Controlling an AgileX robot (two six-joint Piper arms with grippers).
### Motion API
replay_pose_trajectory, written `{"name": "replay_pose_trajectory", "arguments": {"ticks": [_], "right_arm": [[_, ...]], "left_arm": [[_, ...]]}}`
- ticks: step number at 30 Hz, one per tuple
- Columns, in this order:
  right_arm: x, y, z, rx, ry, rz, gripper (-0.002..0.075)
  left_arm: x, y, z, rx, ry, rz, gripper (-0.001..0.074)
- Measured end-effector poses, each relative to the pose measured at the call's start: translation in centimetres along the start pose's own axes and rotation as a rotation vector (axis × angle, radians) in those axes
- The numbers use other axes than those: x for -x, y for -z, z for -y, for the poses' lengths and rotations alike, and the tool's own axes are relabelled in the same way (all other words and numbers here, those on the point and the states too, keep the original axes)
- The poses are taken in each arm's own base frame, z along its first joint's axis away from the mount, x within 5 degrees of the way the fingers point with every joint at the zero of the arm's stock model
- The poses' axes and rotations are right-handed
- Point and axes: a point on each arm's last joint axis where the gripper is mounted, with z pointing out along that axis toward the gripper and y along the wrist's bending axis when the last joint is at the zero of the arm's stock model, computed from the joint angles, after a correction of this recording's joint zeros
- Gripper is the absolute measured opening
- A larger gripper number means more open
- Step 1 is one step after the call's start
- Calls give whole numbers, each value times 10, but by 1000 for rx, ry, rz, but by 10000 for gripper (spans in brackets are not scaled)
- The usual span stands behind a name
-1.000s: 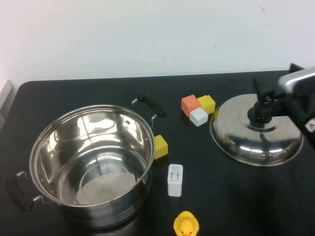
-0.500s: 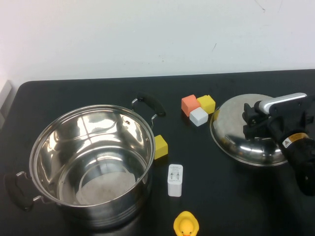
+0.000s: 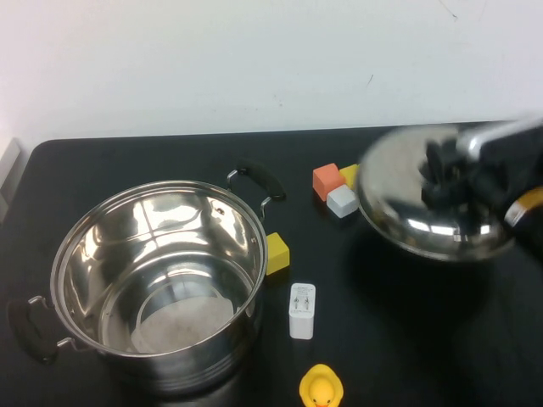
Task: Cover the pot
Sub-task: Pick up the pot lid, then place the pot lid on the pot
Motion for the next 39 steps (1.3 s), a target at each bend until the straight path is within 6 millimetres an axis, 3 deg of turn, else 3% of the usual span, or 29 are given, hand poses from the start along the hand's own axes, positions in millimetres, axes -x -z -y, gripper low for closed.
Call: {"name": "replay_pose_trajectory", "arguments": {"ticks": [6, 9, 12, 18, 23, 30, 39], "right_arm": [[116, 48, -39, 258, 43, 35, 340], [156, 67, -71, 340, 44, 92, 340], [172, 72, -108, 409, 48, 98, 340], [167, 63, -196, 526, 162, -18, 340], [159, 48, -248, 607, 209, -46, 340], [135, 17, -274, 605, 69, -65, 340], [104, 0, -286, 590, 45, -31, 340]], "left_arm": [[0, 0, 0, 0, 0, 0, -2], [0, 0, 0, 0, 0, 0, -2], [0, 0, 0, 0, 0, 0, -2], [0, 0, 0, 0, 0, 0, -2], [0, 0, 0, 0, 0, 0, -2], [0, 0, 0, 0, 0, 0, -2], [0, 0, 0, 0, 0, 0, -2]]}}
